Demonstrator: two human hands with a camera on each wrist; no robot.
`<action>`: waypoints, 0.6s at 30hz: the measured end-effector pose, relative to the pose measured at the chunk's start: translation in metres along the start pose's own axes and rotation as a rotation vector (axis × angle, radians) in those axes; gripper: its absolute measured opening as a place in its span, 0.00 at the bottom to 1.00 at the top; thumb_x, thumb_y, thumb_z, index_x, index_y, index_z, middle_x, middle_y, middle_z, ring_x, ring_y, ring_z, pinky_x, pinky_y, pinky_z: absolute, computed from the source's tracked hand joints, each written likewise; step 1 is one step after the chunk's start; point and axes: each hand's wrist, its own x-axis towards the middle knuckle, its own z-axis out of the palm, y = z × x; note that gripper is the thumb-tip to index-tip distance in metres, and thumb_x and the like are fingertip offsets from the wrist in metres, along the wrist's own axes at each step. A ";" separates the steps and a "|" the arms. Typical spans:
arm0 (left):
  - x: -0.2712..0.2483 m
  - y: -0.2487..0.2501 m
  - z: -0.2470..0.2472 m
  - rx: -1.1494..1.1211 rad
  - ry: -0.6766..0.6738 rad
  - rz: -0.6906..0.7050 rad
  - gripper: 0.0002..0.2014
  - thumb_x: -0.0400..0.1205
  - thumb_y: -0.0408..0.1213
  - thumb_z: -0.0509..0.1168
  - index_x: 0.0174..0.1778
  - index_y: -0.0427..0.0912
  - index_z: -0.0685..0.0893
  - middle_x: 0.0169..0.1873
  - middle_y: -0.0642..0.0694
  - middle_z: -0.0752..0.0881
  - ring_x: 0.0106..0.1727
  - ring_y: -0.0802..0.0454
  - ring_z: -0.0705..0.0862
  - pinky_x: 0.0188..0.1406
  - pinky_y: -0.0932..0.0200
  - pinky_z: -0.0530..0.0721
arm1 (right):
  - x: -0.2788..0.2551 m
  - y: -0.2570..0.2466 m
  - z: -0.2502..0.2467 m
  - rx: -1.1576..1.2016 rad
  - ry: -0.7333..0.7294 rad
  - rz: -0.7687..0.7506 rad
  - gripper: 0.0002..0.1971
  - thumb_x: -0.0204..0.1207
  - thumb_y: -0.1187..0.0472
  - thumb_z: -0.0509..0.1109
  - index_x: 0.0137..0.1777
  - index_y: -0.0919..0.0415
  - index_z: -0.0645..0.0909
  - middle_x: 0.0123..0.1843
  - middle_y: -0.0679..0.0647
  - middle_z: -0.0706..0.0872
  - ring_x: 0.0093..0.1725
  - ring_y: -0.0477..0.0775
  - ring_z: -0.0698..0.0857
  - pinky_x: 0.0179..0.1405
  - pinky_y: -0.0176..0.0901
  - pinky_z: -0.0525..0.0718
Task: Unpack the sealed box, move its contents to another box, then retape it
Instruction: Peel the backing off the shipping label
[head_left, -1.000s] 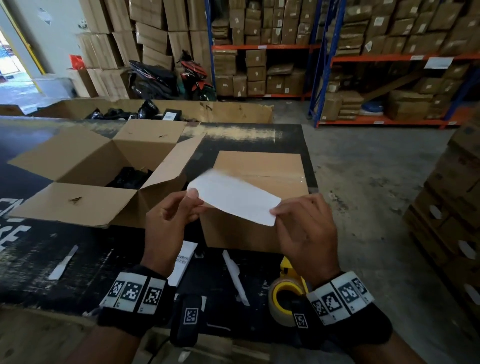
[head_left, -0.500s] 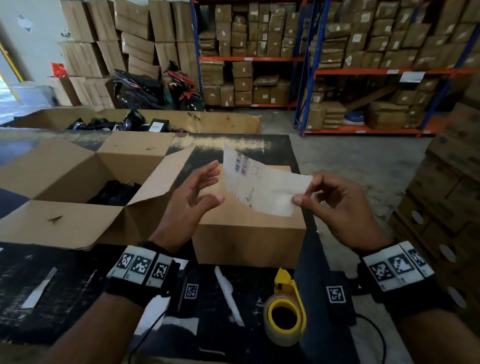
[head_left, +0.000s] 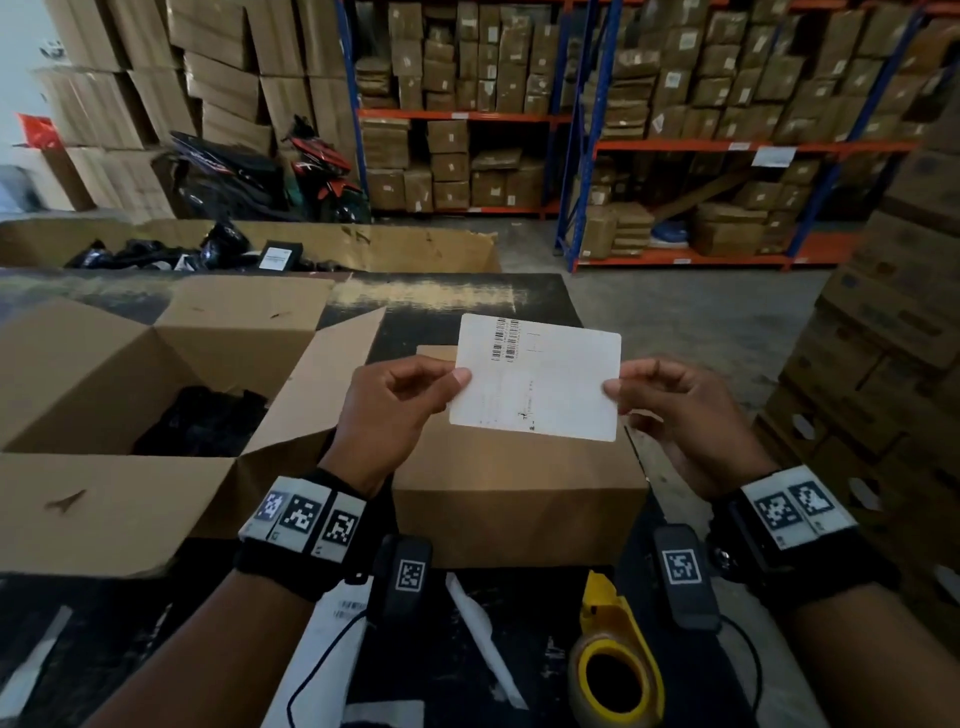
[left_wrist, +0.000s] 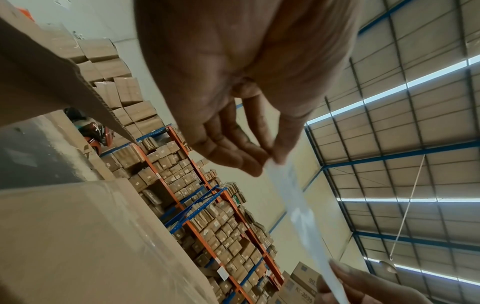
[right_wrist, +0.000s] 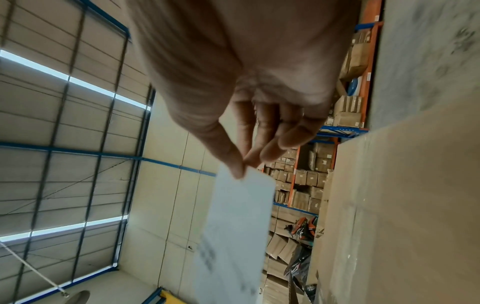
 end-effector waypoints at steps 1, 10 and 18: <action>0.002 -0.004 -0.003 0.009 0.014 -0.023 0.08 0.81 0.40 0.76 0.52 0.40 0.94 0.48 0.48 0.95 0.54 0.47 0.93 0.59 0.48 0.91 | 0.004 0.003 0.007 0.004 0.050 0.017 0.08 0.69 0.66 0.82 0.48 0.62 0.89 0.46 0.63 0.91 0.43 0.57 0.83 0.47 0.52 0.80; 0.017 -0.035 -0.014 0.083 0.076 -0.225 0.09 0.76 0.41 0.81 0.47 0.42 0.93 0.38 0.51 0.95 0.42 0.57 0.94 0.43 0.64 0.91 | 0.025 0.026 0.038 -0.099 0.237 0.173 0.06 0.68 0.62 0.85 0.42 0.61 0.91 0.42 0.58 0.93 0.41 0.55 0.86 0.40 0.46 0.84; 0.033 -0.057 0.001 0.312 0.088 -0.286 0.07 0.75 0.44 0.82 0.37 0.45 0.93 0.34 0.53 0.94 0.36 0.58 0.93 0.47 0.60 0.92 | 0.036 0.048 0.038 -0.332 0.293 0.181 0.05 0.70 0.61 0.84 0.41 0.57 0.90 0.44 0.52 0.92 0.44 0.53 0.88 0.36 0.41 0.82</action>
